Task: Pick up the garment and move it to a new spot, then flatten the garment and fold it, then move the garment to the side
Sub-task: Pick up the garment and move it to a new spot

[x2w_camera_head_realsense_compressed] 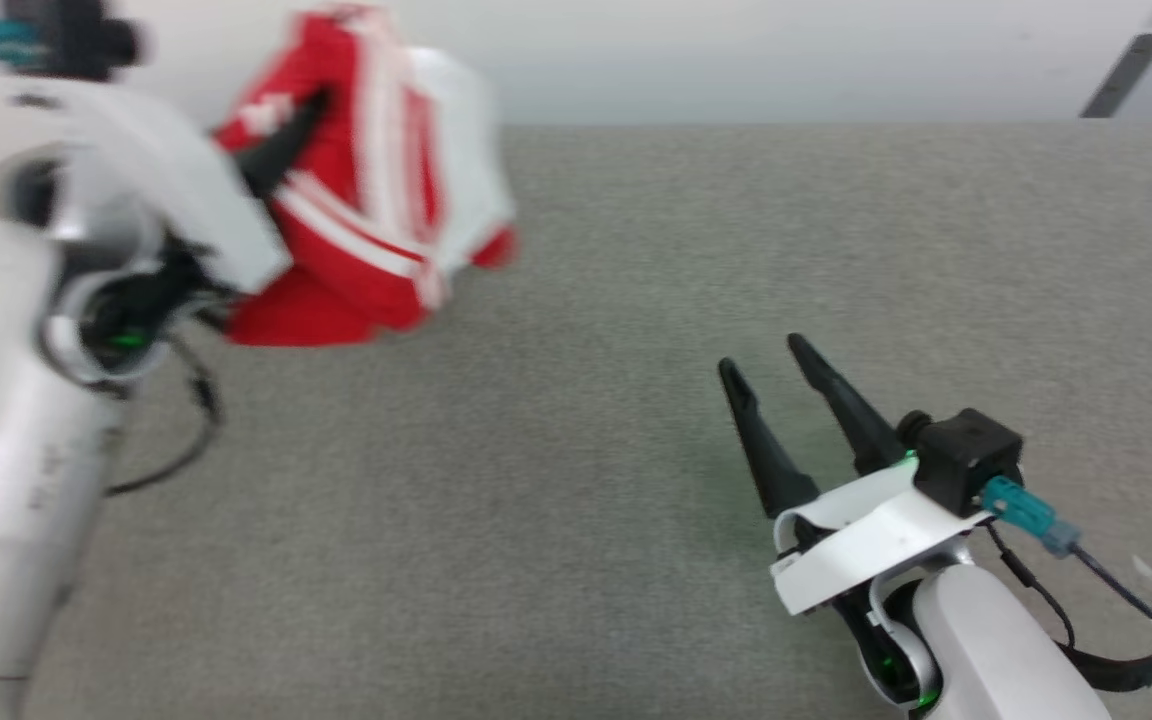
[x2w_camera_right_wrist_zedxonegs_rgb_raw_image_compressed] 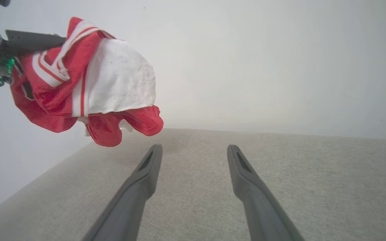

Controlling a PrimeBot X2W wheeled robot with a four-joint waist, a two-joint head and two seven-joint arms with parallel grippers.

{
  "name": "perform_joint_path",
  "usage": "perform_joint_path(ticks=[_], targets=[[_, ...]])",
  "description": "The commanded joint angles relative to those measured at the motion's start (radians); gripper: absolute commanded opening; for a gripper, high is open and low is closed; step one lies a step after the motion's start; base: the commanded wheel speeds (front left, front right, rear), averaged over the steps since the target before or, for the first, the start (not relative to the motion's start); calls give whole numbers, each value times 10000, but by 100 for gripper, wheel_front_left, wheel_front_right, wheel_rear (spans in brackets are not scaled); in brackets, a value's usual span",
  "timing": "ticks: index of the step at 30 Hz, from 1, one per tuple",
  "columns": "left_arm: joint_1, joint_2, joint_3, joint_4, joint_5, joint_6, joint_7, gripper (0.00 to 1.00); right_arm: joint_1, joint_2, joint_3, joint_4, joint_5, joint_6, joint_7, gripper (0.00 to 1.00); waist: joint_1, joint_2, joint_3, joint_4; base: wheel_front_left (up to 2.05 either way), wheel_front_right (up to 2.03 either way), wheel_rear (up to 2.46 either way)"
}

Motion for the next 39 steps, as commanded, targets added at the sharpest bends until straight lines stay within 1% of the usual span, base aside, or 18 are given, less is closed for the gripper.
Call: perform_joint_path(ticks=[1, 4, 7, 12, 15, 19, 22, 25, 29, 32, 35, 39], targets=[[18, -122, -98, -314, -189, -18, 83, 0, 106, 25, -123, -89, 34, 1, -7, 100, 0, 0, 26, -462, 0, 0, 0], [-196, -388, -534, -1088, -195, -18, 413, 0, 194, 96, -376, -257, 71, 1, -7, 100, 0, 0, 228, -943, 0, 0, 0], [-457, -709, -1101, -1344, -16, -19, 777, 0, 146, 184, -642, -473, 102, 1, -9, 100, 0, 0, 528, -1498, 0, 0, 0], [-893, -1379, -2025, -969, 121, -19, 1370, 0, 51, 308, -1025, -831, 276, 1, -7, 100, 0, 0, 1079, -2501, 0, 0, 0], [-1016, -1780, -2335, -707, -319, -19, 1533, 0, 34, 364, -1186, -987, 337, 1, -9, 100, 0, 0, 1331, -3120, 0, 0, 0], [-1279, -2075, -2699, -349, -750, -19, 1693, 0, 62, 391, -1301, -1238, 557, 1, -7, 100, 0, 0, 1685, -3846, 0, 0, 0], [-1454, -2035, -2921, 209, -742, -19, 1624, 0, 104, 393, -1367, -1397, 810, 1, -7, 100, 0, 0, 1893, -4244, 0, 0, 0], [-1610, -1715, -3386, 1034, -319, -18, 1509, 0, 108, 394, -1372, -1475, 1032, 1, -7, 100, 0, 0, 2045, -4537, 0, 0, 0], [-1847, -1374, -3919, 2190, 148, -18, 1308, 0, 61, 393, -1308, -1577, 1268, 1, -7, 100, 0, 0, 2182, -4804, 0, 0, 0], [-1946, -1316, -4287, 2907, 320, -19, 1284, 0, 82, 393, -1290, -1656, 1426, 1, -7, 100, 0, 0, 2268, -4922, 0, 0, 0], [-2007, -1209, -5072, 3322, 675, -18, 1532, 0, 118, 391, -1283, -1707, 1524, 1, -7, 100, 0, 0, 2366, -5010, 0, 0, 0], [-1826, -1165, -5763, 3767, 504, 4, 1996, 0, 71, 390, -1256, -1750, 1658, 1, -7, 100, 0, 0, 2518, -5152, 0, 0, 0]])
